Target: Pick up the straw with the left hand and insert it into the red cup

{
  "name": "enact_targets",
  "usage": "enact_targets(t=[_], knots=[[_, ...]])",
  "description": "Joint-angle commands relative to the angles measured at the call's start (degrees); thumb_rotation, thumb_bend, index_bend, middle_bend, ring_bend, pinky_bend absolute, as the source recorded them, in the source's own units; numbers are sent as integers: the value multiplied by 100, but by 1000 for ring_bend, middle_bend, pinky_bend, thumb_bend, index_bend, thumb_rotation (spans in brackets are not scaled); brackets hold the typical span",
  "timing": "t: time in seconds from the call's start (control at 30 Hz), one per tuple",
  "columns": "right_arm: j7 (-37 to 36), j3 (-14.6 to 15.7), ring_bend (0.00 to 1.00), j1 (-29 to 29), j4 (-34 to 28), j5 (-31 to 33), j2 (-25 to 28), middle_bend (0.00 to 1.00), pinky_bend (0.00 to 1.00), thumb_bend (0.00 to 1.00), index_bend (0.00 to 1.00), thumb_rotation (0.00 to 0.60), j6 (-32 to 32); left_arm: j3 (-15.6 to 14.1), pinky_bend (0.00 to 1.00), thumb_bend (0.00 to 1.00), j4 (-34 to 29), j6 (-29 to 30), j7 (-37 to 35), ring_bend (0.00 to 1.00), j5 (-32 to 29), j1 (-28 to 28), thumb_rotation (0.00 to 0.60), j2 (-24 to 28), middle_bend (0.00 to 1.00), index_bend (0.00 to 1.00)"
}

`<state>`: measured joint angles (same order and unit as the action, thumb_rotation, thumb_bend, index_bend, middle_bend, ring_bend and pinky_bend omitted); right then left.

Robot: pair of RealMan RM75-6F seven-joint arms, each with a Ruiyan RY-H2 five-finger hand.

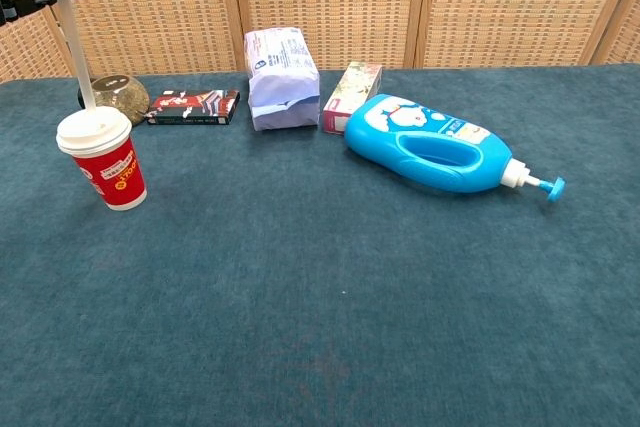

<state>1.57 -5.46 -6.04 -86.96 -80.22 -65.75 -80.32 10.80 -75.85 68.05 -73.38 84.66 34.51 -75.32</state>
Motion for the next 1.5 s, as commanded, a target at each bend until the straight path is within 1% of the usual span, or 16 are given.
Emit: enact_targets(t=[0.03, 0.8, 1.0, 1.5], knots=[[7, -1, 0, -1, 0, 1, -1, 0, 0, 0, 0, 600, -1, -4, 0, 483, 19, -21, -8, 0, -1, 4, 600, -5, 0, 572], [27, 4, 0, -23, 27, 38, -20, 0, 0, 0, 0, 600, 62, -53, 0, 483, 491, -237, -321, 0, -124, 10, 600, -407, 0, 572], [7, -2, 0, -29, 23, 58, -12, 0, 0, 0, 0, 600, 81, -124, 0, 484, 863, -386, -387, 0, -163, 22, 600, -686, 0, 571], [-15, -17, 0, -49, 74, 124, -25, 0, 0, 0, 0, 600, 147, -234, 0, 484, 1506, -680, -447, 0, -183, 74, 600, -1139, 0, 572]])
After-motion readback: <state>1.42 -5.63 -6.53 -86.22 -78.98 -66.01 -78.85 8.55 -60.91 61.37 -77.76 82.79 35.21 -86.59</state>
